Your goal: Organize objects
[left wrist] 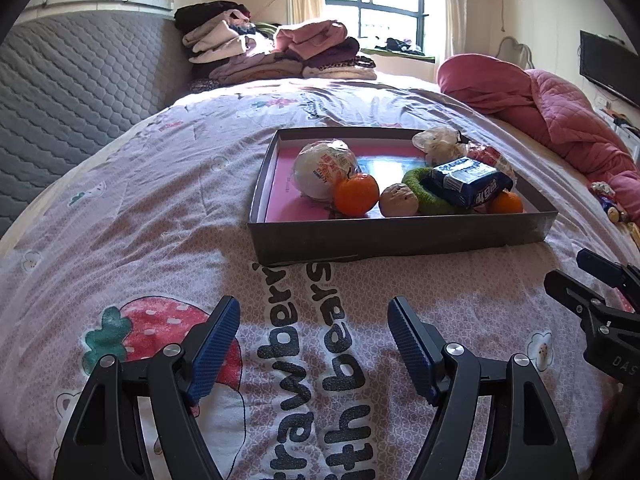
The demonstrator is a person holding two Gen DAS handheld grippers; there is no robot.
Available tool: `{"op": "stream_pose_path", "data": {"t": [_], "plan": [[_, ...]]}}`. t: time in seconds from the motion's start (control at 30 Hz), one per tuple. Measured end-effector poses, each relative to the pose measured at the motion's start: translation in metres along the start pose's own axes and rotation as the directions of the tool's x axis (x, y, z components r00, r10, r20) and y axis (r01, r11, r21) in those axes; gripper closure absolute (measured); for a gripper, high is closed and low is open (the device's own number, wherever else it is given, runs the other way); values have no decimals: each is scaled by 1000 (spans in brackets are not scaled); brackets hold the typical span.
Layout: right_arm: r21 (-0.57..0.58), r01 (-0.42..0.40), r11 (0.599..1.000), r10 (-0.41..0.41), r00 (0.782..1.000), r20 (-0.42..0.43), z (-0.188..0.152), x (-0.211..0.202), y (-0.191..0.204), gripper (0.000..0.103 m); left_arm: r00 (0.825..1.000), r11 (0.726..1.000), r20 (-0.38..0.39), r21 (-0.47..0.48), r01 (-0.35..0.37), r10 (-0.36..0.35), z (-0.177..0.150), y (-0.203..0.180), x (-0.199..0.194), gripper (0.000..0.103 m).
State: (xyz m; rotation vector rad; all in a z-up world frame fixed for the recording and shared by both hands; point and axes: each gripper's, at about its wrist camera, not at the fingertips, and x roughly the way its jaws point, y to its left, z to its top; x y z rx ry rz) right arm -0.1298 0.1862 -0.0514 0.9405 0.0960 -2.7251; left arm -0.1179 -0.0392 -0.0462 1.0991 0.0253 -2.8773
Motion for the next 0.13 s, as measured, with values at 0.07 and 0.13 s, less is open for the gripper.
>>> {"op": "stream_pose_path", "data": {"t": [0.07, 0.13], "plan": [[2, 2, 1000, -2, 1000, -2, 0, 0, -1, 30, 1000, 1000, 0, 3, 1, -1, 0, -1, 0, 26], [5, 0, 1000, 0, 1000, -4, 0, 0, -2, 30, 1000, 1000, -8, 4, -4, 4, 0, -1, 1, 26]]}}
